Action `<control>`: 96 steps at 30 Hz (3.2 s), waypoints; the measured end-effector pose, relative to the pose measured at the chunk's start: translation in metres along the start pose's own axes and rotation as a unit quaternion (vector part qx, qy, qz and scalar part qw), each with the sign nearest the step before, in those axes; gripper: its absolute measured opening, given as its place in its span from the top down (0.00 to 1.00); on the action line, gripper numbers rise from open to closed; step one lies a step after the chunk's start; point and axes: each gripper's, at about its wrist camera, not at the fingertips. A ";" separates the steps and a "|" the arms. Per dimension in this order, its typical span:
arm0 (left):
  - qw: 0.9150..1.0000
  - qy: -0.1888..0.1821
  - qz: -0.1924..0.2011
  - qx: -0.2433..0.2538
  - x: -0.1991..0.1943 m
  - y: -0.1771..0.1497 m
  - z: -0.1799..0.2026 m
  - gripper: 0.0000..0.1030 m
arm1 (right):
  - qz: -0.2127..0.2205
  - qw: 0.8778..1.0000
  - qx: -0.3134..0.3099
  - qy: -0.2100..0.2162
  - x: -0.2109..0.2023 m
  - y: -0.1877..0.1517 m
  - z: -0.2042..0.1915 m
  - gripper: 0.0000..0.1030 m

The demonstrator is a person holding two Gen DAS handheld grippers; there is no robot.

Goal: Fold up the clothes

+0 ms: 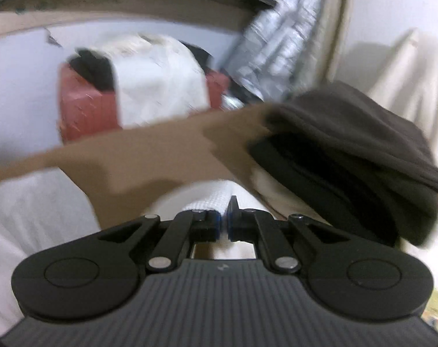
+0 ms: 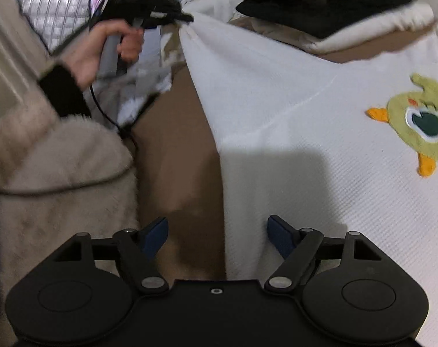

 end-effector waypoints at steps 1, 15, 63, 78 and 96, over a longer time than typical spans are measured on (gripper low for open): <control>1.000 -0.020 -0.010 0.008 -0.006 -0.001 0.013 0.96 | 0.011 0.999 0.039 0.019 -0.010 0.002 0.010 0.23; 0.894 -0.352 -0.242 0.140 -0.070 -0.131 0.268 0.91 | 0.151 0.935 0.229 -0.223 -0.170 -0.026 0.105 0.23; 0.939 -0.115 -0.323 0.008 0.030 -0.133 0.128 0.32 | 0.101 0.904 0.189 -0.371 -0.167 -0.085 0.061 0.89; 0.948 -0.200 -0.196 0.153 -0.052 -0.126 0.170 0.32 | 0.176 0.893 0.333 -0.246 -0.189 -0.125 0.094 0.37; 0.891 -0.310 -0.306 0.125 -0.043 -0.160 0.188 0.31 | 0.130 0.917 0.253 -0.278 -0.214 -0.084 0.168 0.36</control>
Point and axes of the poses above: each gripper's, at about its wrist camera, not at the fingertips, and x roughly the way its jaws point, z to its right, y to its top, and after that the axes turned 9 degrees about -y, right-handed
